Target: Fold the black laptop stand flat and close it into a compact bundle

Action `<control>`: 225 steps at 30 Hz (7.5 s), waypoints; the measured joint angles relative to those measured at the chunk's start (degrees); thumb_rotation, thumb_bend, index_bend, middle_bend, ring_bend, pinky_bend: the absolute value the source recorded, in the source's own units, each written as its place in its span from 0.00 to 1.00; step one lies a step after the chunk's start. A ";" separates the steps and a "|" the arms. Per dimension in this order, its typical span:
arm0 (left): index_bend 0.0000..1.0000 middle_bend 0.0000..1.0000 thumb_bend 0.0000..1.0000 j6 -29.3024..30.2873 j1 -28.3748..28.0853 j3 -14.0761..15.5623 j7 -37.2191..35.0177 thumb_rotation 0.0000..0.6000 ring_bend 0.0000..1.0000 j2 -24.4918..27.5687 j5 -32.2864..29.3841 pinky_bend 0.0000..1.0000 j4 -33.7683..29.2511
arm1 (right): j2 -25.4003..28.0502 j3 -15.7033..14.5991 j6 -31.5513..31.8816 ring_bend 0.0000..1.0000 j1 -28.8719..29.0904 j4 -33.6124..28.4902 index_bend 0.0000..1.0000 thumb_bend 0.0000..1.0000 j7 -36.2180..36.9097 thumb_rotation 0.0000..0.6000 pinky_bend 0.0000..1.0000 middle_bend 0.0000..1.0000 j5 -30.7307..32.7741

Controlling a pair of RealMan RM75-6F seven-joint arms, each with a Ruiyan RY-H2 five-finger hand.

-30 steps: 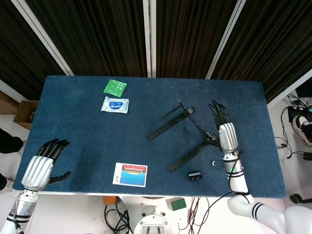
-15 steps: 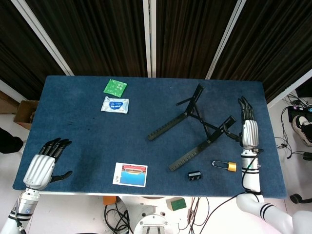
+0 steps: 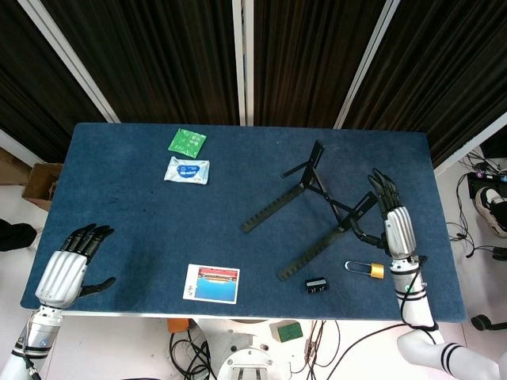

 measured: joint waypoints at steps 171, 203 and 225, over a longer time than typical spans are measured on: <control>0.16 0.15 0.10 -25.41 -22.83 -10.30 4.52 1.00 0.09 -0.04 -8.15 0.16 -4.72 | 15.31 -8.58 -28.28 0.00 3.96 -12.41 0.00 0.08 -36.26 1.00 0.00 0.01 8.14; 0.16 0.15 0.10 -23.81 -23.13 -7.41 0.39 1.00 0.09 -2.00 -10.42 0.16 1.32 | -11.73 0.21 -34.67 0.00 19.90 20.55 0.00 0.13 -34.23 1.00 0.00 0.01 8.73; 0.13 0.12 0.04 -37.79 -38.70 -14.09 5.01 1.00 0.09 -21.72 -19.84 0.15 33.90 | 1.38 -6.43 -25.67 0.29 13.12 -4.64 0.32 0.01 -47.33 1.00 0.40 0.49 3.69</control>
